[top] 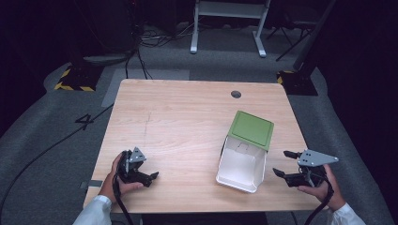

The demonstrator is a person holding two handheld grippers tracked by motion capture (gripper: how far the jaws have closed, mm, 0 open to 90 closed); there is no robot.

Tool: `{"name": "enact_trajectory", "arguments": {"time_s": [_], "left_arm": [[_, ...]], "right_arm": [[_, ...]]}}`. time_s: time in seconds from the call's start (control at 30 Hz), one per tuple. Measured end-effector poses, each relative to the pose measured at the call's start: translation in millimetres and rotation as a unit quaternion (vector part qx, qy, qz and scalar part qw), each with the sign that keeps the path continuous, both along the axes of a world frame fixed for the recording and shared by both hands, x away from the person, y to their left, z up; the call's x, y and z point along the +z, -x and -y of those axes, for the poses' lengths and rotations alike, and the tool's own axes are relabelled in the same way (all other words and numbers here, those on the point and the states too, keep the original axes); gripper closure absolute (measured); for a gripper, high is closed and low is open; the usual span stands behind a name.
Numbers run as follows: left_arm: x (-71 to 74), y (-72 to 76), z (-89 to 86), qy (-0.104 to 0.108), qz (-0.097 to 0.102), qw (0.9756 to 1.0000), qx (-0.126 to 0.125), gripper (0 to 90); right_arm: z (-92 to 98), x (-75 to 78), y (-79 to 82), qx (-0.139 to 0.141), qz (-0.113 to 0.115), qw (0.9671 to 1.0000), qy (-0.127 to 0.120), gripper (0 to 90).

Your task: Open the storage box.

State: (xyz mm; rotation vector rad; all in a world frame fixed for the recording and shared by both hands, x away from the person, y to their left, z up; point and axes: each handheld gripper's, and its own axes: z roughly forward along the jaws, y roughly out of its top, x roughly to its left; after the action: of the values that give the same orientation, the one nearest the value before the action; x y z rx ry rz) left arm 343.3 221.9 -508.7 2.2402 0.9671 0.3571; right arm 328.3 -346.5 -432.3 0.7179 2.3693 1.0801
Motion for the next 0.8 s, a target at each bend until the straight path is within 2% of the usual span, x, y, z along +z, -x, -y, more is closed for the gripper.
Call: {"name": "enact_trajectory", "arguments": {"time_s": [0.13, 0.27, 0.43, 0.63, 0.67, 0.8], "left_arm": [[-0.1, 0.1, 0.1, 0.001, 0.000, 1.0000, 0.001, 0.2], [0.2, -0.2, -0.1, -0.001, -0.001, 1.0000, -0.001, 0.2], [0.1, -0.3, -0.1, 0.000, -0.002, 1.0000, -0.002, 0.2], [0.0, -0.4, -0.1, 0.000, -0.002, 1.0000, -0.002, 0.1], [0.1, -0.4, -0.1, 0.000, -0.002, 1.0000, -0.002, 0.2], [0.0, -0.4, -0.1, 0.000, -0.002, 1.0000, -0.003, 0.1]], "right_arm": [[11.4, -20.4, -8.2, -0.021, -0.018, 0.9996, 0.002, 22.1], [23.4, -44.1, -17.9, -0.049, -0.046, 0.9977, 0.009, 22.0], [30.2, -57.1, -22.0, -0.065, -0.062, 0.9960, 0.004, 21.7], [39.7, -71.6, -25.4, -0.085, -0.084, 0.9927, -0.017, 19.8], [42.2, -73.6, -25.9, -0.089, -0.088, 0.9917, -0.026, 18.6], [42.1, -74.2, -26.5, -0.101, -0.084, 0.9910, -0.026, 16.6]]}}
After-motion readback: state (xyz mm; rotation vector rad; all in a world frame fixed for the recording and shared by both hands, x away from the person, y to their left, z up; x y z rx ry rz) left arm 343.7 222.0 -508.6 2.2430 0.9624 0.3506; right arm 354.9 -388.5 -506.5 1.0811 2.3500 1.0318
